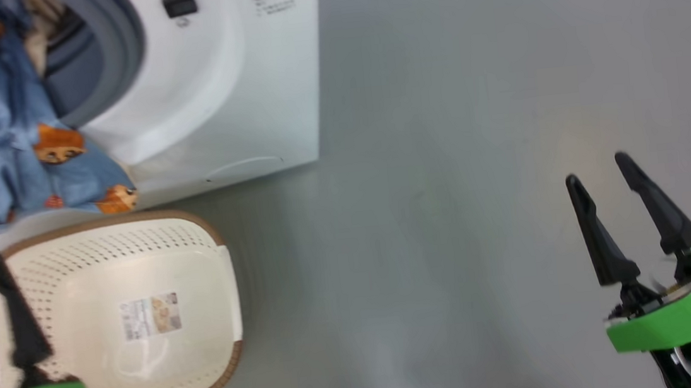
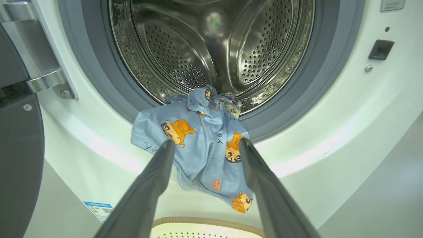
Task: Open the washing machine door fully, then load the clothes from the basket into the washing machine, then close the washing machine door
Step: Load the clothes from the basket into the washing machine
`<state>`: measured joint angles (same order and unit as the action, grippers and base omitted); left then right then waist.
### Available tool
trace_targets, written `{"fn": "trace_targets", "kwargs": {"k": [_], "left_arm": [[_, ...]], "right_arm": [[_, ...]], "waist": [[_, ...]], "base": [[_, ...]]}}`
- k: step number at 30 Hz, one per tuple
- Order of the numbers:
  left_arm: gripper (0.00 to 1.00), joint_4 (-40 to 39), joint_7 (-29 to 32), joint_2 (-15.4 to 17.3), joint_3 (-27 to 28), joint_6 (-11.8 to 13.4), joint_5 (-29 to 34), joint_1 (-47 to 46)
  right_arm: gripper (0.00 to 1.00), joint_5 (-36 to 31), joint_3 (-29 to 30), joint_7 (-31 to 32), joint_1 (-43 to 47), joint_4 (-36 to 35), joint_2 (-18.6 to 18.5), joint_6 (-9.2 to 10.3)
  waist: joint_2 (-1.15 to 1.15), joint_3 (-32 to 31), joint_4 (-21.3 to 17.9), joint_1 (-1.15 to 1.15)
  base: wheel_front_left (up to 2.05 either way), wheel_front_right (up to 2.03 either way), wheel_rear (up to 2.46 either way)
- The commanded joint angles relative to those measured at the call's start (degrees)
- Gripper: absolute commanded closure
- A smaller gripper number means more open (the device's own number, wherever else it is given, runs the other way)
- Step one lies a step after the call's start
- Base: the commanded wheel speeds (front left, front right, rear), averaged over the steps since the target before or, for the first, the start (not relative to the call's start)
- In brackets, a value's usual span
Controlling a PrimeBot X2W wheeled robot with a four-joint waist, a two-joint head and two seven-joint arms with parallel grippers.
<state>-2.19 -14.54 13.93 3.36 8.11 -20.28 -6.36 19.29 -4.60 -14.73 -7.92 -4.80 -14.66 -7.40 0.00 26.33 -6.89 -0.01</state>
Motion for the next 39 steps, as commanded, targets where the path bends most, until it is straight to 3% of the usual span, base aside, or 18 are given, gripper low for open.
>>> {"fn": "trace_targets", "kwargs": {"k": [1, 8, 13, 23, 39], "left_arm": [[0.0, -2.7, -0.4, -0.1, 1.2, 0.4, 0.6, 1.3], [0.0, -2.0, -0.4, -4.3, -3.5, -0.7, 2.1, 6.0], [0.0, 0.1, -0.5, -5.7, -5.2, -1.5, 2.3, 9.1], [0.0, 1.6, -0.1, -5.5, -6.8, -3.0, 1.9, 13.8], [0.0, 1.2, 0.7, -5.2, -7.2, -2.8, 1.1, 14.2]], "right_arm": [[0.0, -1.0, -0.7, -0.3, 2.2, -0.9, -1.1, -0.09], [0.0, -1.3, -1.1, -0.3, 5.5, 0.2, -1.6, -0.09], [0.0, -1.4, -1.7, -0.3, 7.6, 0.8, -1.4, -0.09], [0.0, -1.7, -2.8, -0.3, 11.2, 2.0, -0.6, -0.09], [0.0, -1.7, -3.4, -0.3, 10.9, 1.8, -0.5, -0.09]], "waist": [[0.0, -3.1, 2.3, 0.01], [0.0, -8.5, 3.8, 0.01], [0.0, -12.5, 4.2, 0.01], [0.0, -18.1, 4.4, 0.01], [0.0, -18.2, 3.8, 0.01]], "base": [[0.0, 0.0, 0.0], [0.0, 0.0, 0.0], [0.0, 0.0, 0.0], [0.0, 0.0, 0.0], [0.0, 0.0, 0.0]]}}
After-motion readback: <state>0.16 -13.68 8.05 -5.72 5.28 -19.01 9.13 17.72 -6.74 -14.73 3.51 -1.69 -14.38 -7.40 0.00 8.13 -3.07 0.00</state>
